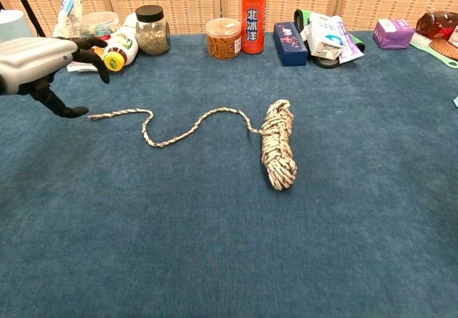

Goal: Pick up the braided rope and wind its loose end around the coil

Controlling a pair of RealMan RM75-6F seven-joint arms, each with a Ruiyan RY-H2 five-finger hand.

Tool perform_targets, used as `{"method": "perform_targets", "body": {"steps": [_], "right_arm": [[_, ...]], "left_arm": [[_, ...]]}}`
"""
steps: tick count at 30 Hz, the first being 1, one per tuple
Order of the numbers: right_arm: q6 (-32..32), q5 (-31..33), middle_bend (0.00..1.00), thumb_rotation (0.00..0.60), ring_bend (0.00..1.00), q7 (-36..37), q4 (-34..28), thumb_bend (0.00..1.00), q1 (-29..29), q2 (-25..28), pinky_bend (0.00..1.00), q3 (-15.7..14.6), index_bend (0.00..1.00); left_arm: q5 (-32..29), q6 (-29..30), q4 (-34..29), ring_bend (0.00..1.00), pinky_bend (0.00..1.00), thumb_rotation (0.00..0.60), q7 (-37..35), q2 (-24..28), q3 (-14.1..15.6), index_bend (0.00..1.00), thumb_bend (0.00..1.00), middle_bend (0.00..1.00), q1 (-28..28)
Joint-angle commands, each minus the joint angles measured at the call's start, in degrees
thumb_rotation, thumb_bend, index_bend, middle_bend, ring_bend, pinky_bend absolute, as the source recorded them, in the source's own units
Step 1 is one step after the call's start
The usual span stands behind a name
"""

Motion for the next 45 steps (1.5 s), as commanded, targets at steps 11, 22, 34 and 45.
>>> {"method": "perform_targets", "body": {"steps": [11,22,34,45], "right_arm": [[-1.65,2.81,0.00,0.600,0.00,-1.12,0.76,0.00,1.11,-1.08,0.00,0.94,0.00],[-2.32,5.64,0.00,0.600,0.00,-1.05,1.33,0.00,1.77,-1.27,0.00,2.04,0.00],[-2.43,6.87,0.00,0.600,0.00,-0.61,1.49,0.00,2.11,-1.14,0.00,2.34,0.00],[-2.48,7.40,0.00,0.600,0.00,-0.50,1.68,0.00,2.35,-1.13,0.00,2.39,0.00]], "left_arm": [[-6.93,-4.14,11.64,0.00,0.00,0.600,1.58,-8.77,-1.87,0.35,0.32,0.00,-7.31],[-10.39,-7.25,19.13,0.00,0.00,0.600,0.56,-13.64,-2.23,0.36,0.32,0.00,-11.40],[-13.39,-9.09,25.42,0.00,0.00,0.600,1.13,-17.86,-2.36,0.41,0.37,0.00,-14.57],[-13.71,-8.99,26.85,0.00,0.00,0.600,0.16,-18.74,-2.11,0.43,0.37,0.00,-15.34]]}}
